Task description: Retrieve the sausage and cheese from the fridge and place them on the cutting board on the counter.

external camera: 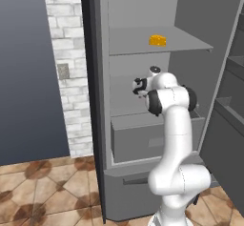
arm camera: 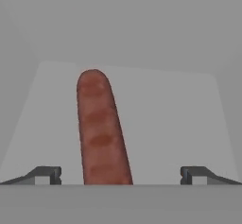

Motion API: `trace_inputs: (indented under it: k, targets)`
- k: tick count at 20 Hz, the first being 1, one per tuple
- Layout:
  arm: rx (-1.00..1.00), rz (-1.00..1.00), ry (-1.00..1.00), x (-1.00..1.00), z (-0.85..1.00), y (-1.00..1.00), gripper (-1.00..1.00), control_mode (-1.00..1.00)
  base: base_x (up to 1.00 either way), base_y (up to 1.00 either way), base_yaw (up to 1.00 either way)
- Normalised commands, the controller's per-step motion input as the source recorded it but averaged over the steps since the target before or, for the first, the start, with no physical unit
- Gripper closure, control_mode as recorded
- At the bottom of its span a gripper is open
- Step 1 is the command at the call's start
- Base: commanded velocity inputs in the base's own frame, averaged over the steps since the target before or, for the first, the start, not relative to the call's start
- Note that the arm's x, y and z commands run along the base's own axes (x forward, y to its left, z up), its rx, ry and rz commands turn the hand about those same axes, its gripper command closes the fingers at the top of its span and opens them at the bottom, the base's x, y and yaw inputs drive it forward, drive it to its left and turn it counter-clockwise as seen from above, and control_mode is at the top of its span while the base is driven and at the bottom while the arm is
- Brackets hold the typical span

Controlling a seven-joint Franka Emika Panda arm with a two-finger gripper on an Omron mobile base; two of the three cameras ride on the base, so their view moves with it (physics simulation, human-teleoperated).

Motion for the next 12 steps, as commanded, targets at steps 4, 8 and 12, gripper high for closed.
trace_inputs:
  k: [4,8,12]
  targets:
    - [0.0,0.0,0.11,0.26,-0.19,0.01,1.0,-1.0,0.0,0.0,0.0]
    - [0.0,0.0,0.16,-0.04,-0.39,0.1,1.0,-1.0,0.0,0.0,0.0]
    - [0.0,0.0,0.12,-0.35,-0.42,0.02,1.0,-1.0,0.0,0.0,0.0]
